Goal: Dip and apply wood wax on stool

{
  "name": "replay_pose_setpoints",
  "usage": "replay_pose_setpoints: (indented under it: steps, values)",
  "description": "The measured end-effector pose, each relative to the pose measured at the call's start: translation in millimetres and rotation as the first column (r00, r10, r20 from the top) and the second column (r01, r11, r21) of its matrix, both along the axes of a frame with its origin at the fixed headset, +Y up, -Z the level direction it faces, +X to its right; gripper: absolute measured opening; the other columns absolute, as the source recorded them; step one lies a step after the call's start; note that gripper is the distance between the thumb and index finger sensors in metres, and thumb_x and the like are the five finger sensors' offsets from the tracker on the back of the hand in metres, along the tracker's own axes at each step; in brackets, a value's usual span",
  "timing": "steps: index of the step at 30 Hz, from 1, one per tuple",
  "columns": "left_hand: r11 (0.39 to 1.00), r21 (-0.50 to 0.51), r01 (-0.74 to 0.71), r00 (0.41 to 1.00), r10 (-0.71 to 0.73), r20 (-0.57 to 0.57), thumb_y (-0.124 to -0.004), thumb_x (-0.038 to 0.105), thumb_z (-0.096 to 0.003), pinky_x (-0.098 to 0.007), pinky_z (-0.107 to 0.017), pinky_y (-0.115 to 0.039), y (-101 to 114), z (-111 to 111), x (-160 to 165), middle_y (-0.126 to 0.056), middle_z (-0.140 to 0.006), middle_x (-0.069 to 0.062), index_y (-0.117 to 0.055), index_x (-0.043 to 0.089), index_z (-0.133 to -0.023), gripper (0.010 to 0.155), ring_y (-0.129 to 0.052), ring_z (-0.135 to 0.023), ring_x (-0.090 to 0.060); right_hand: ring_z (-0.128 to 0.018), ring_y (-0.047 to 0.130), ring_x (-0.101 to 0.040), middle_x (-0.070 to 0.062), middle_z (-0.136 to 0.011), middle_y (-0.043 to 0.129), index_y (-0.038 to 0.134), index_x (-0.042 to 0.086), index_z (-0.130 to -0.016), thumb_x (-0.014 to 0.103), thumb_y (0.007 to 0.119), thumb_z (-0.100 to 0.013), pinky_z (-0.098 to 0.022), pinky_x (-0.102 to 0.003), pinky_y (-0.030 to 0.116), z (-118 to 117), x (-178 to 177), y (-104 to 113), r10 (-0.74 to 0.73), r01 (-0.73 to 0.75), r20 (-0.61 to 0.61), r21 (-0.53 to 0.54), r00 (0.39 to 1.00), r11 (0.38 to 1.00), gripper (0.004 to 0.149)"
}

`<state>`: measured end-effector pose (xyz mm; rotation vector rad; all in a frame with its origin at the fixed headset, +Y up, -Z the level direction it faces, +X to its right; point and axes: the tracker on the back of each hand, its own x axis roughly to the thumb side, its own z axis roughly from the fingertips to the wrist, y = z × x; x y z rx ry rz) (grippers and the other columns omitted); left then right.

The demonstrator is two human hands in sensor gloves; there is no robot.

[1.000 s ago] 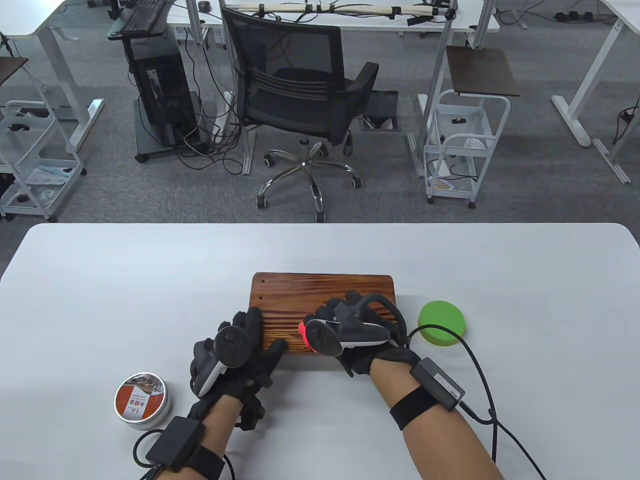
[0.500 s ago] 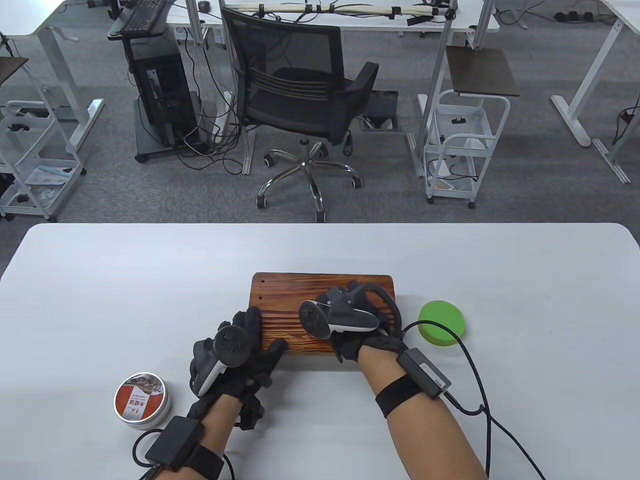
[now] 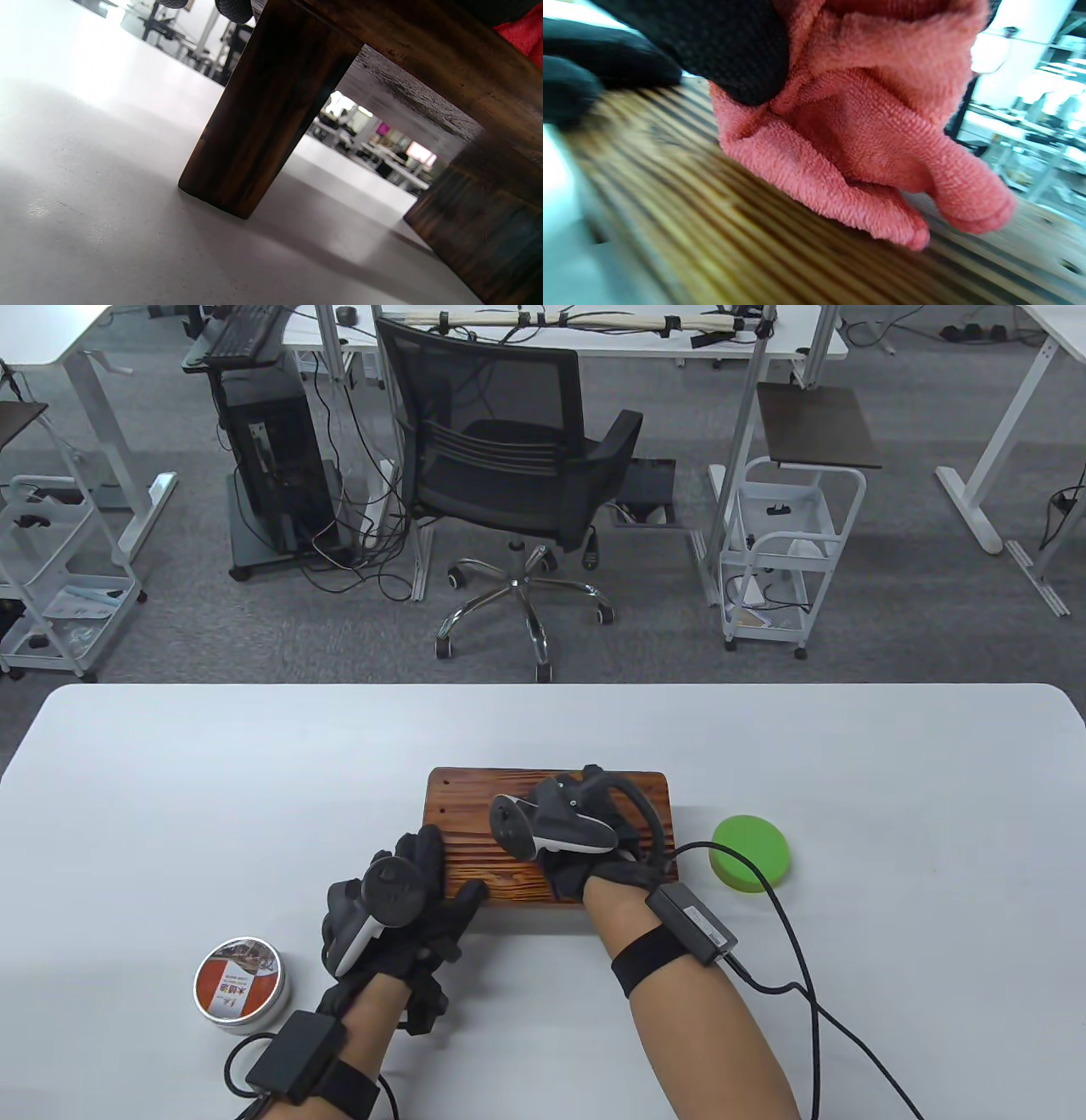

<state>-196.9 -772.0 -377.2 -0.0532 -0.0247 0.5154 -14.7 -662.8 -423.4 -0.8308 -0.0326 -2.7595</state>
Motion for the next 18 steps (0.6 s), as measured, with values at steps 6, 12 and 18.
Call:
replay_pose_setpoints:
  steps: [6, 12, 18]
  values:
    - [1.0, 0.005, 0.009, 1.0, -0.009, 0.002, -0.064, 0.083, -0.0457, -0.084, -0.067, -0.028, 0, 0, 0, -0.03, -0.128, -0.019, -0.02, 0.025, -0.12, 0.104, -0.028, -0.111, -0.056, -0.104, 0.074, -0.028, 0.01, -0.108, 0.08, 0.071, 0.038, -0.103, 0.034, 0.093, -0.041, -0.074, -0.065, 0.059, 7, -17, 3, -0.064, 0.053, -0.154, -0.078, 0.986, 0.996, 0.066]
    - [1.0, 0.003, 0.008, 1.0, -0.008, 0.003, -0.064, 0.083, -0.0458, -0.084, -0.067, -0.027, 0, 0, 0, -0.03, -0.128, -0.019, -0.02, 0.025, -0.12, 0.104, -0.028, -0.111, -0.056, -0.102, 0.075, -0.031, 0.008, -0.109, 0.078, 0.068, 0.037, -0.105, 0.035, 0.09, -0.042, -0.073, -0.066, 0.058, -21, -9, -1, -0.038, 0.036, 0.061, 0.028, 0.997, 0.999, 0.066]
    - [1.0, 0.005, 0.012, 1.0, -0.013, 0.005, -0.064, 0.083, -0.0457, -0.084, -0.067, -0.027, 0, 0, 0, -0.03, -0.128, -0.02, -0.019, 0.024, -0.12, 0.104, -0.028, -0.111, -0.056, -0.1, 0.079, -0.029, 0.005, -0.107, 0.081, 0.071, 0.033, -0.104, 0.035, 0.092, -0.042, -0.073, -0.065, 0.06, -3, -30, 1, -0.095, 0.091, -0.064, -0.056, 0.993, 0.994, 0.066]
